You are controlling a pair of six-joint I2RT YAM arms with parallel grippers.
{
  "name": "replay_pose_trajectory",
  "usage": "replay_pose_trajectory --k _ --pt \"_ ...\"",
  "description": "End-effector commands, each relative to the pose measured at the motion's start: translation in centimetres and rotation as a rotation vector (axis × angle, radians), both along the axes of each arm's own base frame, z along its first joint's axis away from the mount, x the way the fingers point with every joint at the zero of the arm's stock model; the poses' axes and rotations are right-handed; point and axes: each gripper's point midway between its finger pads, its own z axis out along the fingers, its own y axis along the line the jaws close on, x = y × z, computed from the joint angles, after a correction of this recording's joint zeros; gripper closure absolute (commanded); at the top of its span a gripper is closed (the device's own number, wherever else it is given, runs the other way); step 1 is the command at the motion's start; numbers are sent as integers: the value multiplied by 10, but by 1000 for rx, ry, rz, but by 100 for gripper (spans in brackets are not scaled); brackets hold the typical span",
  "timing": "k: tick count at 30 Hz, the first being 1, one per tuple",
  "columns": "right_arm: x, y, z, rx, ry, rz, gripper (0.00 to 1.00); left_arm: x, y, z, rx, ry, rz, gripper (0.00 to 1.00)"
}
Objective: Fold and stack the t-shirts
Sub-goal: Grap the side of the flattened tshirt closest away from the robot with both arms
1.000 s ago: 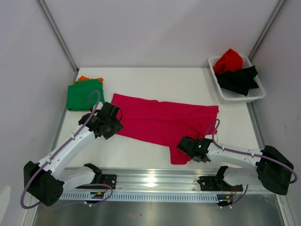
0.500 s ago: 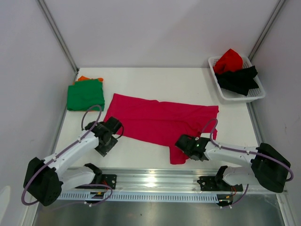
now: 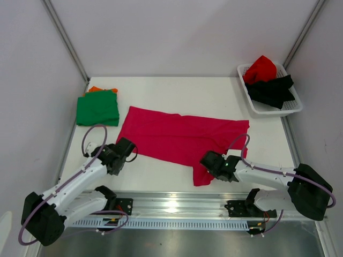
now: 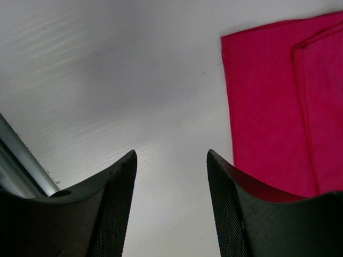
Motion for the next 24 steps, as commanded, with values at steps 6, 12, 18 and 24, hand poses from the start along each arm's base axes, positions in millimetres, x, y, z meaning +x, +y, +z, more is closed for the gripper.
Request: replay_pose_trajectory --k 6,12,18,24 --pt "6 8 13 56 -39 19 100 27 -17 -9 -50 -43 105 42" --pt "8 6 16 64 -61 20 100 42 -23 -30 -96 -144 97 42" --pt "11 8 17 73 -78 24 100 60 -31 -35 -132 -276 19 41" --pt "9 11 12 78 -66 36 100 65 -25 -32 -87 -313 -1 39"
